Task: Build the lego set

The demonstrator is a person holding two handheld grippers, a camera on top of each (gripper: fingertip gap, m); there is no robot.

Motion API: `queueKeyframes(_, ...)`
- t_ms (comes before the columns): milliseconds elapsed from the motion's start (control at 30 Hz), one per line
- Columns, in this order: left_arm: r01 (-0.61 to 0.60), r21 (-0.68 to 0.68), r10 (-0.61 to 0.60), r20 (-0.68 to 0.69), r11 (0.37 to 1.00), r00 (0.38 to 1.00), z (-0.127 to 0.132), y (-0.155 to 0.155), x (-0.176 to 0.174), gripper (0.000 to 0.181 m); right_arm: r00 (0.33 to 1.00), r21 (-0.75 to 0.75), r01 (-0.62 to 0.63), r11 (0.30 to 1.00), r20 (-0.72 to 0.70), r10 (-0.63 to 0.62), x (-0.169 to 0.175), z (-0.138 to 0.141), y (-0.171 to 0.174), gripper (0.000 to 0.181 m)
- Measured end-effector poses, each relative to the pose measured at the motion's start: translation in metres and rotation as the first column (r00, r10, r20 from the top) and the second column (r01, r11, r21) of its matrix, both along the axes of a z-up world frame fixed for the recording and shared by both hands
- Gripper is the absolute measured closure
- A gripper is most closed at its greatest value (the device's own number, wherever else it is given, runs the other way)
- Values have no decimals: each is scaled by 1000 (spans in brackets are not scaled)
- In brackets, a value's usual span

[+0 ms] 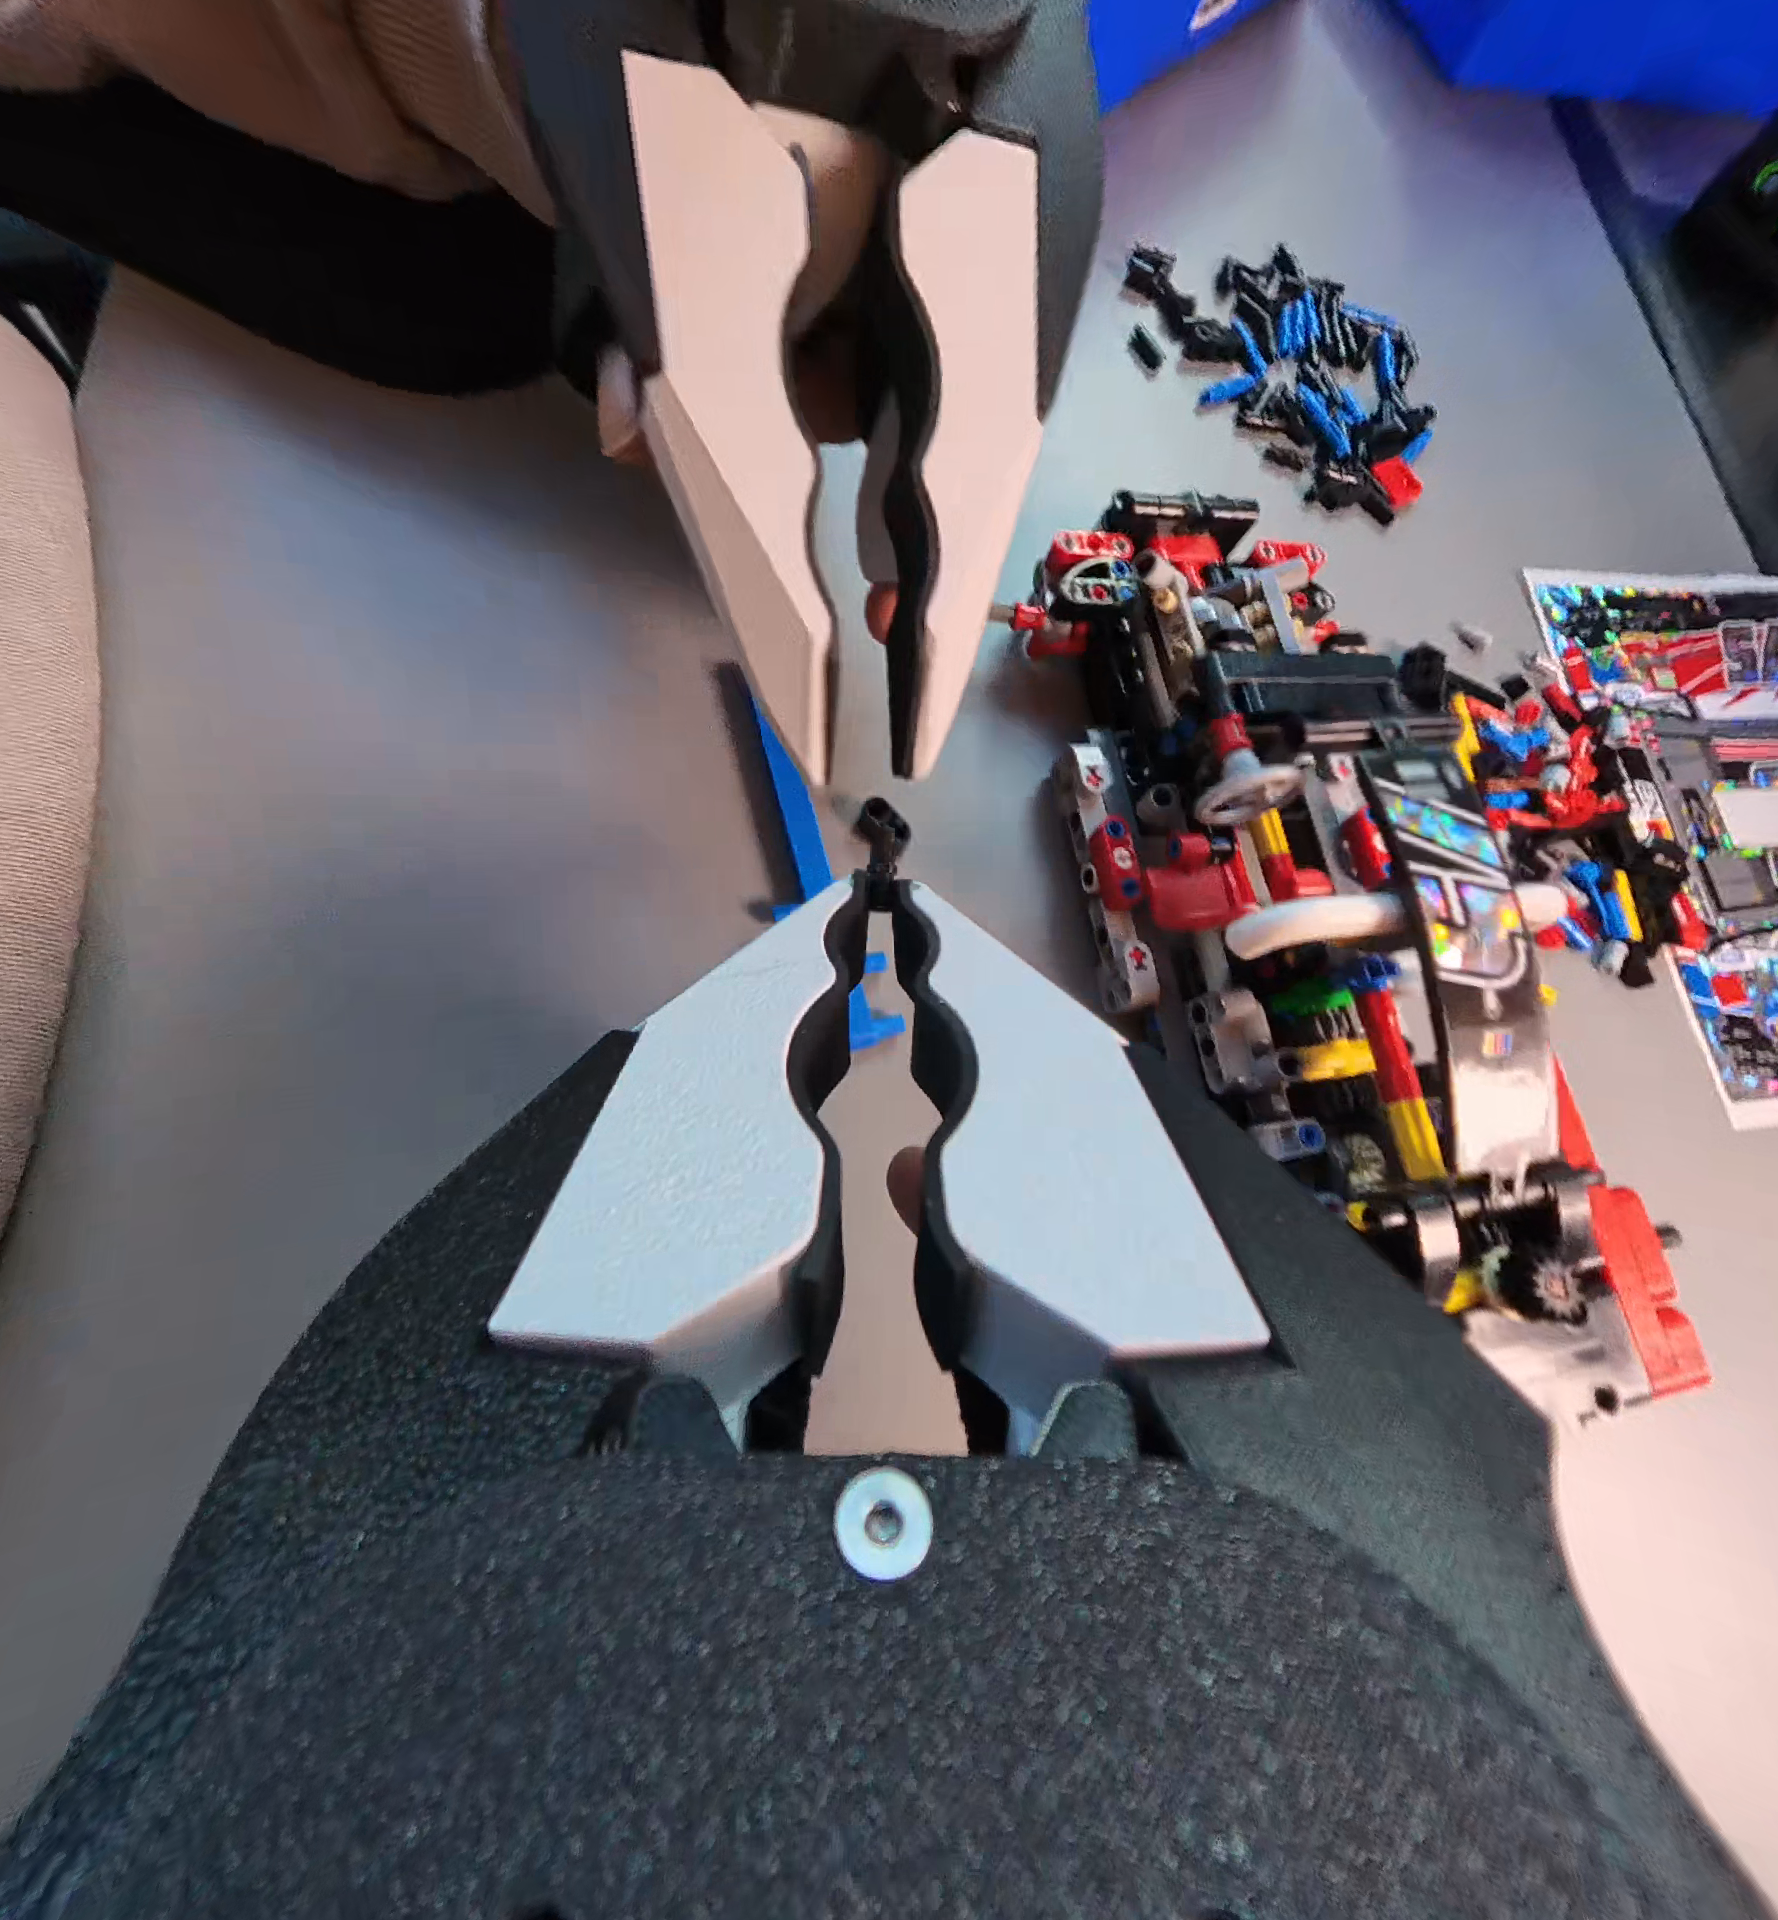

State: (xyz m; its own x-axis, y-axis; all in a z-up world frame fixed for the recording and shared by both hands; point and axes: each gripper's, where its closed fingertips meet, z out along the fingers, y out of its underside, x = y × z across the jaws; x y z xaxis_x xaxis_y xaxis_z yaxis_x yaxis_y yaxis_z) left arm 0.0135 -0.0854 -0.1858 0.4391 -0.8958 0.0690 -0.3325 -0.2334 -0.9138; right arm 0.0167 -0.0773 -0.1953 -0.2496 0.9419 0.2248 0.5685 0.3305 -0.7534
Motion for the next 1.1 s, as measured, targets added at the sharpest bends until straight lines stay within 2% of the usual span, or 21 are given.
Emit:
queueKeyframes(67, 16, -3, -16, 8, 1000, 1000, 1, -3, 2, 178, 999, 16, -29, 999, -17, 29, -6, 3, -9, 180)
queueKeyframes(333, 25, -36, -23, 73, 999, 997, 8, -5, 1, 175, 996, 24, -39, 999, -74, 41, -7, 13, -11, 180)
queueKeyframes(600, 55, -47, -52, 71, 997, 996, 5, -9, 4, 179, 995, 35, -56, 998, -75, 59, -5, 12, -15, 180)
queueKeyframes(733, 81, -55, -71, 159, 995, 985, 16, -11, 3, 179, 987, -2, -72, 997, -143, 71, -5, 22, -18, 180)
queueKeyframes(833, 156, -121, -96, 397, 980, 913, 44, -16, 2, 179, 938, -65, -122, 990, -335, 94, -6, 52, -23, 177)
queueKeyframes(900, 210, -138, -114, 504, 968, 856, 59, -21, 2, 180, 904, -88, -156, 984, -413, 107, -5, 66, -28, 168)
queueKeyframes(1000, 256, -158, -117, 589, 954, 800, 70, -24, 4, 180, 866, -36, -167, 985, -483, 129, -6, 79, -33, 166)
queueKeyframes(1100, 287, -174, -119, 627, 942, 770, 74, -26, 5, 180, 855, 11, -154, 988, -500, 139, -8, 82, -35, 172)
